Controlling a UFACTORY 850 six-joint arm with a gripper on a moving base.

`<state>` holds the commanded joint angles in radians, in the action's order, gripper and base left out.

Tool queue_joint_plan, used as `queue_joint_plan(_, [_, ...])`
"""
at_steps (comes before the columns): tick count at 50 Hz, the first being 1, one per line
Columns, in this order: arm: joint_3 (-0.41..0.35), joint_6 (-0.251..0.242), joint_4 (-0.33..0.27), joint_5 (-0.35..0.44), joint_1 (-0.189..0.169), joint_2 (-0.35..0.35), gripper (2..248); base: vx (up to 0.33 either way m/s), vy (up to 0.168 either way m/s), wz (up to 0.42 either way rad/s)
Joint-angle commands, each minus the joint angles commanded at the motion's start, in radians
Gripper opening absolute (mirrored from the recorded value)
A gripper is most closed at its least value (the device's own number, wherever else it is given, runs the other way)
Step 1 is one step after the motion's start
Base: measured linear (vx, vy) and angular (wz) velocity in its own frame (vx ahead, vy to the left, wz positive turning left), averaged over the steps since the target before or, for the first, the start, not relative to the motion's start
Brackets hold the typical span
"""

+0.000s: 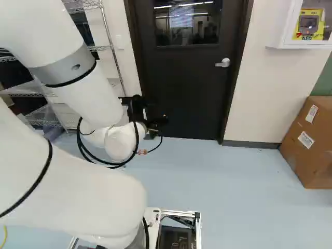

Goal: Open the door and move inside

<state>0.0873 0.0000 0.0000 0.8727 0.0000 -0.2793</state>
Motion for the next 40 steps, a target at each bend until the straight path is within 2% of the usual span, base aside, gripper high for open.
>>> queue_joint_plan(23, [0.000, 0.000, 0.000, 0.000, 0.000, 0.000, 247, 0.204, 0.015, -0.222])
queue_joint_plan(40, [0.000, 0.000, 0.000, 0.000, 0.000, 0.000, 247, 0.256, -0.039, -0.254])
